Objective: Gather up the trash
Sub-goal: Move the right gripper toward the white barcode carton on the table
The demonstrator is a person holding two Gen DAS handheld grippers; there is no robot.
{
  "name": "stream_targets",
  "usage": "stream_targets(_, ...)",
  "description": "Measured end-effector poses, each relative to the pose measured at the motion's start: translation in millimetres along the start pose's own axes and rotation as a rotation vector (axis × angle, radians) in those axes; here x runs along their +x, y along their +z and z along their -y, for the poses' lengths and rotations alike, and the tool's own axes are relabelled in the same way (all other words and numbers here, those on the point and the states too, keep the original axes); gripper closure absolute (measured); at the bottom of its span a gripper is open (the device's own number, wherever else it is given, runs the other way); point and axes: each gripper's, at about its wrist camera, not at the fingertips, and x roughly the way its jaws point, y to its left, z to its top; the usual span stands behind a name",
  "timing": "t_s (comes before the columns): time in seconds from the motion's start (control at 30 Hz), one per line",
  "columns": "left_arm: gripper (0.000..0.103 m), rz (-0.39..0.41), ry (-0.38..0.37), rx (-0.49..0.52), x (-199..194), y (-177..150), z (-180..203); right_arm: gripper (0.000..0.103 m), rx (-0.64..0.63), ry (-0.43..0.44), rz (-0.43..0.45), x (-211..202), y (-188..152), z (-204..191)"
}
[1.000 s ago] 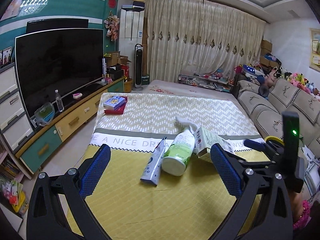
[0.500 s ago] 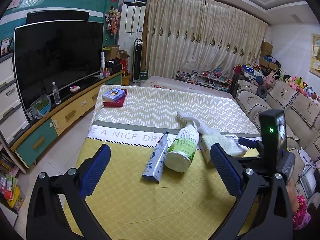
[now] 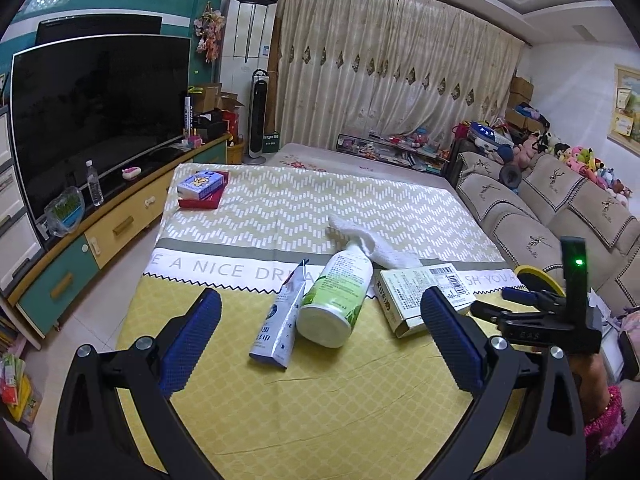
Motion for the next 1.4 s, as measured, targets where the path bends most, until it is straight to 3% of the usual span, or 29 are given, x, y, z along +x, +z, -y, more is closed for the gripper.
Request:
stream_targets(0.23,0.005,0.011,0.021,0.012,-2,1,1,0.01,-0.066,0.169,-0.016,22,45,-7)
stream_targets(0.5,0.005,0.004,0.018,0.005,3,0,-2,0.01,-0.128,0.197,-0.052,55,63,-35)
stream_targets(0.67,0.005,0.009,0.021,0.015,2,0,0,0.01,-0.144,0.261,-0.119,61,55,-38)
stream_targets(0.8,0.005,0.008,0.019,0.001,3,0,-2,0.01,-0.168,0.263,-0.152,39,33,-41)
stream_targets(0.93,0.005,0.006,0.012,-0.003,5,-1,-1,0.01,-0.239,0.327,-0.206,18,1,-55)
stream_targets(1.03,0.005,0.008,0.012,0.009,3,-2,3,0.01,-0.239,0.347,-0.215,10,-4,-56)
stream_targets(1.13,0.005,0.007,0.017,0.008,2,-3,3,0.01,-0.249,0.337,-0.219,3,-6,-62)
stream_targets(1.27,0.005,0.003,0.014,-0.007,3,-2,0,0.01,-0.28,0.108,-0.11,-3,-5,-75)
stream_targets(1.4,0.005,0.005,0.021,0.001,2,-2,-1,0.01,-0.274,0.033,-0.096,10,-3,-84)
